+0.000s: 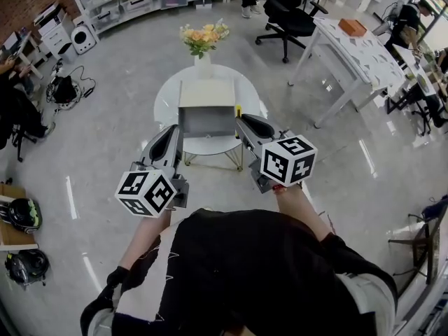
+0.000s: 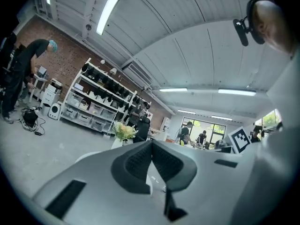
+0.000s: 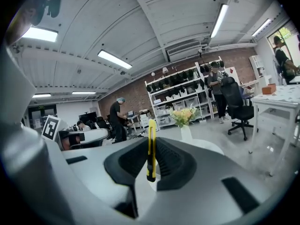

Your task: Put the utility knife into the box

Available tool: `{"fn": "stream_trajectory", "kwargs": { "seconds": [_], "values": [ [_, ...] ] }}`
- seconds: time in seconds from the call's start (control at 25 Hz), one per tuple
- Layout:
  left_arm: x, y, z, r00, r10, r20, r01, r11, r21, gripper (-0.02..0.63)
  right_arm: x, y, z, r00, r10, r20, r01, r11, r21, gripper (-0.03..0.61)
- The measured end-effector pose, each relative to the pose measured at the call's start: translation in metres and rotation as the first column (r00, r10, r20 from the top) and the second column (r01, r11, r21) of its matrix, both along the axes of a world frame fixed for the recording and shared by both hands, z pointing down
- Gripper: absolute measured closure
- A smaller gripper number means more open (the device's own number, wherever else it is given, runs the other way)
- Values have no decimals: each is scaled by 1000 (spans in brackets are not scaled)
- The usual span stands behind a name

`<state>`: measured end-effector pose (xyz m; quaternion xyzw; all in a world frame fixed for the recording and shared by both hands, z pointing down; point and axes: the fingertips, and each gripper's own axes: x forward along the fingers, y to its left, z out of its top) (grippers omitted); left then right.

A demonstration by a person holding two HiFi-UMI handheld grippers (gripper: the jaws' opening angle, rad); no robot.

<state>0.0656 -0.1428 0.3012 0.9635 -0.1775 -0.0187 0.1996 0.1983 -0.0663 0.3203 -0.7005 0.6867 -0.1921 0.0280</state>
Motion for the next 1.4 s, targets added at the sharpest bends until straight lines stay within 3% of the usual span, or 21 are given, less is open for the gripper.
{"fn": "stream_trajectory", "kwargs": {
  "seconds": [0.4,0.88,1.24,1.4],
  "values": [
    [19,-66,-21,998,60,-23,-59,998,27,603,15,-56,-20,998,57,-5,-57,998,27,526],
    [26,-102,-10,993,118,-29,-118,993,9,603,21,-83,-6,994,112,-4,-112,994,-3,526],
    [9,-114,7,997,75,-30,-76,996,-50,603,11,-99,23,997,80,17,-78,993,-91,526],
    [-6,-125,11,1000,13,-18,-14,998,-62,603,10,-107,41,998,63,24,-59,988,-142,526]
  ]
}}
